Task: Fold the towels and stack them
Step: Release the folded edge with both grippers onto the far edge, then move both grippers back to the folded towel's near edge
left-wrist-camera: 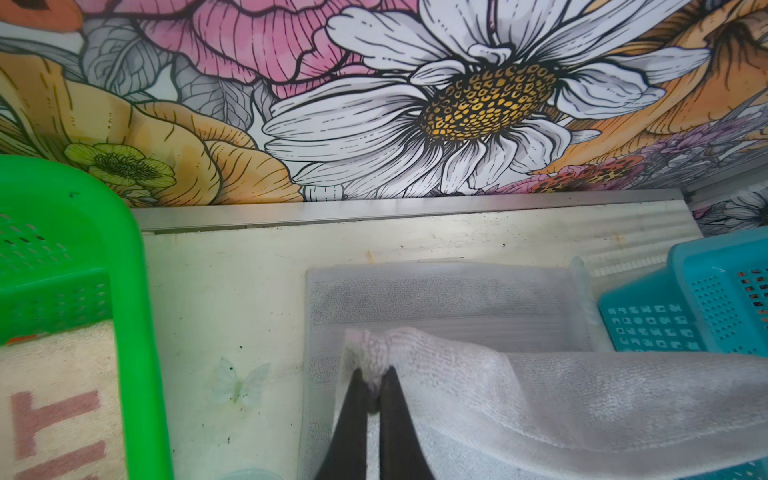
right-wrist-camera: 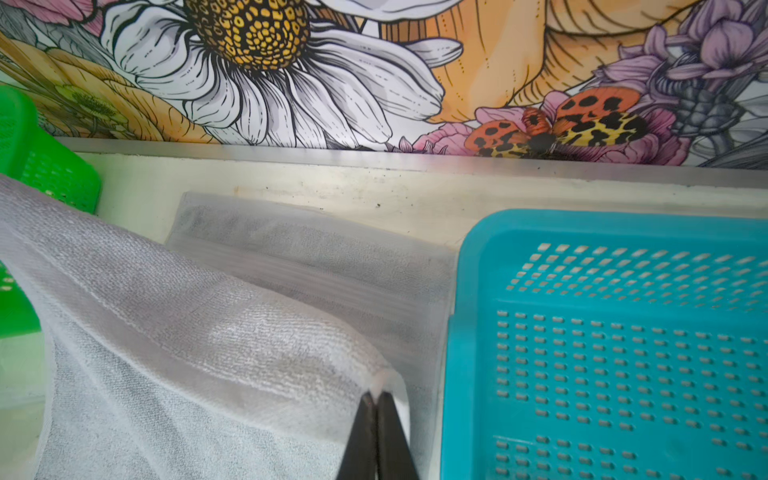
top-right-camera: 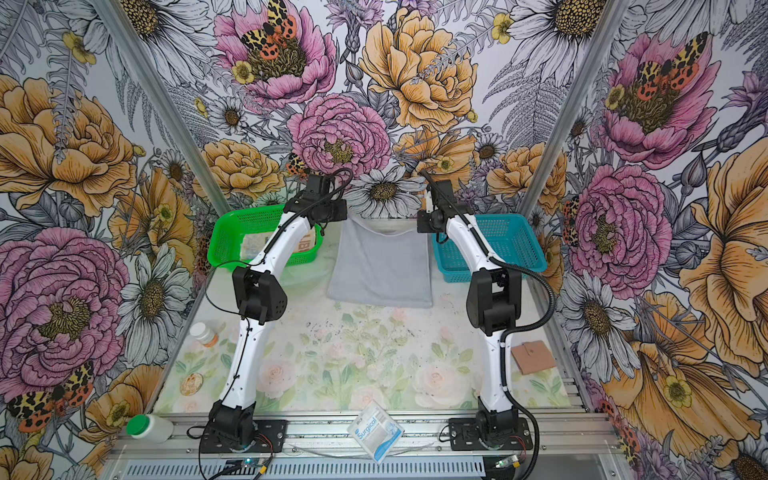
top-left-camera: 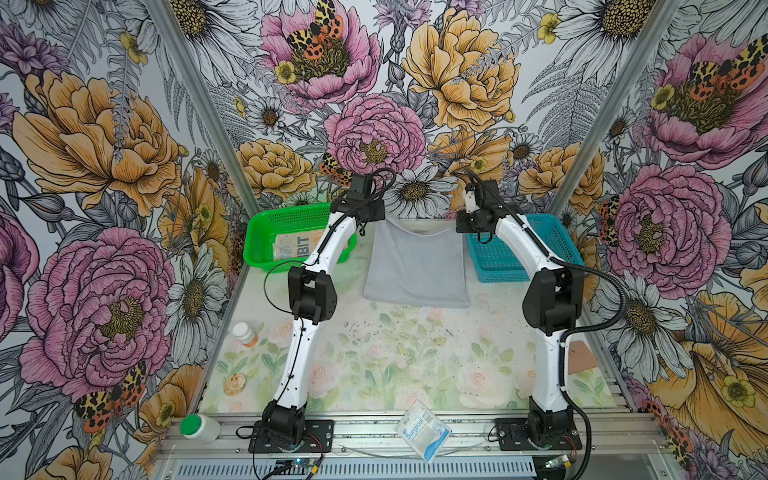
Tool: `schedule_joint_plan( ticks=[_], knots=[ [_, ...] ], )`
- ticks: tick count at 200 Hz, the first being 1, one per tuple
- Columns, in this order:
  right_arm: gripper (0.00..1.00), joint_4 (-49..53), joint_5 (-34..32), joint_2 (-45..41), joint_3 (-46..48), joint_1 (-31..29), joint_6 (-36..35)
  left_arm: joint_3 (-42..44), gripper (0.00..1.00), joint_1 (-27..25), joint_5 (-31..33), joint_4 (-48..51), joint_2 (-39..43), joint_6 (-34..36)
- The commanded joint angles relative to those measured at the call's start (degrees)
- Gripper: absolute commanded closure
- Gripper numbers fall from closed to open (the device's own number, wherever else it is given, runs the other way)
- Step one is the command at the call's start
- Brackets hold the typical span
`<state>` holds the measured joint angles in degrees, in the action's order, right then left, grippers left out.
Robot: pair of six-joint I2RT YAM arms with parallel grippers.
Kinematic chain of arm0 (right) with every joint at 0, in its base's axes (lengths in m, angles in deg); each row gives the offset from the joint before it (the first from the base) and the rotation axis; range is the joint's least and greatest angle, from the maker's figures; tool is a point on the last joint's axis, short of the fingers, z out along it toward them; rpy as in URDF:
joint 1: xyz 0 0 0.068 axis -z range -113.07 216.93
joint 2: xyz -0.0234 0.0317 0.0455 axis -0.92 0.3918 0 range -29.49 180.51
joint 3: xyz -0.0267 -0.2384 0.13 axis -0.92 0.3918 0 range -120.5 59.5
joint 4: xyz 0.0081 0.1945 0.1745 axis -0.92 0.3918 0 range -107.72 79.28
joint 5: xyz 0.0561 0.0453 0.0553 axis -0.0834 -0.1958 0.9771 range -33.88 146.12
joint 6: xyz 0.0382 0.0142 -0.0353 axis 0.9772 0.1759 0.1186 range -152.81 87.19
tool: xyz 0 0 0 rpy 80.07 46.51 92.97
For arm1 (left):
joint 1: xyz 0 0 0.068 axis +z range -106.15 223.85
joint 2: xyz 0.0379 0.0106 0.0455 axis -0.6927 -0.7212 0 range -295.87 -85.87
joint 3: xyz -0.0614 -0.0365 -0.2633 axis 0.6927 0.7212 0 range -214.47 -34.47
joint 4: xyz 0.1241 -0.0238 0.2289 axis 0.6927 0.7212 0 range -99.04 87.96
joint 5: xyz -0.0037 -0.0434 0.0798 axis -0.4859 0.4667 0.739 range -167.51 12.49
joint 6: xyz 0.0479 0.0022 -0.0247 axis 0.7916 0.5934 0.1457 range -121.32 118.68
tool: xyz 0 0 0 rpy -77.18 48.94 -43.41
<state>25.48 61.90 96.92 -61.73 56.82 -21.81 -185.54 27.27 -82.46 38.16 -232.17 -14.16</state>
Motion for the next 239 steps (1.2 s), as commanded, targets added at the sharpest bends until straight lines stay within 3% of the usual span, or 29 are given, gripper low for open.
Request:
schedule_joint_plan(
  ticks=[1,35,44,62,86,94,111,143,172,193,213,239],
  knots=[
    [1.0,-0.9,-0.9,2.4,-3.5,0.4,0.0,-1.0,1.0,1.4,-2.9,-2.6,-2.1,1.7],
    [1.0,-0.9,-2.1,2.7,-5.1,0.1,0.0,0.2,1.0,1.3,-3.2,-6.4,-3.3,4.2],
    [1.0,-0.9,-2.1,2.6,-5.4,0.0,0.0,0.3,0.9,1.2,-2.1,-7.0,-3.3,4.8],
    [0.73,-0.8,-3.2,2.0,-5.2,-0.1,-0.1,1.0,0.83,1.2,-1.5,-8.3,-2.9,6.3],
    [0.56,-0.9,-4.0,0.0,-3.8,-0.8,-0.8,3.6,0.53,0.9,-1.1,-8.8,-0.8,8.6],
    [0.52,-0.9,-4.3,-1.0,-3.1,-1.2,-1.0,5.6,0.38,0.5,-1.1,-8.8,0.5,9.4],
    [0.48,-1.0,-4.4,-3.5,-1.2,-2.2,-1.2,12.3,0.3,-0.5,1.1,-9.0,5.3,11.2],
    [0.47,-1.3,0.3,-9.7,7.3,-5.3,0.8,32.6,0.27,-3.7,9.9,-10.8,18.8,9.1],
    [0.49,-4.8,7.3,-13.9,20.4,-8.9,5.7,52.1,0.32,-4.1,-0.9,-15.7,28.0,-2.3],
    [0.52,-12.7,9.7,-16.9,32.5,-10.8,10.3,64.1,0.38,-5.3,-7.6,-23.6,31.5,-7.1],
    [0.52,-20.1,11.5,-18.9,41.4,-11.2,13.9,70.5,0.39,-7.0,-7.1,-28.3,33.4,-8.5],
    [0.52,-20.8,12.1,-19.0,45.2,-11.4,13.7,73.6,0.4,-8.2,-5.9,-28.3,33.4,-9.8]
  ],
)
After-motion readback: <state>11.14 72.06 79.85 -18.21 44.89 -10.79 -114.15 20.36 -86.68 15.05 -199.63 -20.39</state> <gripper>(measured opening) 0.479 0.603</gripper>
